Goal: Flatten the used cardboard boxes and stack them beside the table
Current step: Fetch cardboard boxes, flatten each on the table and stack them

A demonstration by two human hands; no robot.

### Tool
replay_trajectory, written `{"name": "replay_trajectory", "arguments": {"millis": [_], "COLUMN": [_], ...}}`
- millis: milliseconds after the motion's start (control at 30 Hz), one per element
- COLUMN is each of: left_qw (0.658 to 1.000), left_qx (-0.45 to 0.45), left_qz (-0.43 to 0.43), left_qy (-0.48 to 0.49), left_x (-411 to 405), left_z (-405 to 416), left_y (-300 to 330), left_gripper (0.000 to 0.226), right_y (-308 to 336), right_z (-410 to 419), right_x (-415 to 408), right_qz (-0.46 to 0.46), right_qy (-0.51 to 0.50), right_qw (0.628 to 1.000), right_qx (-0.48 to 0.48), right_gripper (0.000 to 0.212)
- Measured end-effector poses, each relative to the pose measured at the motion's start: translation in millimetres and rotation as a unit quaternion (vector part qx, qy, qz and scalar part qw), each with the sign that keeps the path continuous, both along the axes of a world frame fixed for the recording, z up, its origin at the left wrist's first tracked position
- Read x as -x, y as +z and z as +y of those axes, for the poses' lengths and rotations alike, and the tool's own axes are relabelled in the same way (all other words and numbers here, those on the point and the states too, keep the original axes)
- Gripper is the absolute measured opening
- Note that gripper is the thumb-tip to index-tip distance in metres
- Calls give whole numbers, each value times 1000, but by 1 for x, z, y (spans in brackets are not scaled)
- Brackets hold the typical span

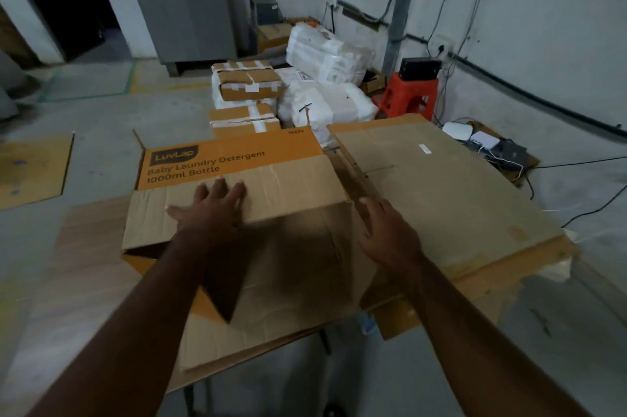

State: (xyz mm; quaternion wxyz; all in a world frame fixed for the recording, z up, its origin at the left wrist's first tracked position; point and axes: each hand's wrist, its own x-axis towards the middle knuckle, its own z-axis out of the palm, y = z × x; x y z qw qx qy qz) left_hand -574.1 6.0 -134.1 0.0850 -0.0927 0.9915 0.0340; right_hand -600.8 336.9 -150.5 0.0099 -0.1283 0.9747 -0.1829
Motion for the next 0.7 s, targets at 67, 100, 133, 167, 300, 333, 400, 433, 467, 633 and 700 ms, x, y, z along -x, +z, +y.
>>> {"name": "replay_trajectory", "arguments": {"millis": [67,100,133,167,300,333,400,433,467,633,700], "left_qw": [1000,1000,1000,1000,1000,1000,999,999,999,988,972], "left_qx": [-2,-4,-7,-7,8,13,21,19,11,7,-10], "left_qz": [-1,-2,-5,-9,1,9,38,45,44,-22,-54], "left_qy": [3,6,10,14,13,12,3,3,5,152,227], "left_x": [1,2,3,4,1,0,0,-1,-2,-30,-49], "left_z": [1,2,3,4,7,8,12,13,11,-23,-43], "left_y": [-1,-1,-2,-1,-3,-4,-3,0,4,13,14], "left_gripper": [113,112,111,111,110,109,107,104,100,109,116], "right_y": [0,1,3,6,18,19,21,20,18,-2,-6], "right_z": [-19,-30,-41,-54,-116,-133,-157,-167,-173,-182,-181], "right_x": [8,12,16,20,38,44,53,58,62,68,69], "right_qz": [23,37,49,56,53,47,48,54,62,67,79], "right_qy": [19,30,45,65,192,230,279,296,304,303,299], "right_qw": [1000,999,997,995,977,967,952,946,942,943,944], "right_qx": [-8,-19,-34,-47,-82,-96,-119,-124,-126,-123,-112], "right_gripper": [79,82,85,87,103,106,110,109,108,93,82]}}
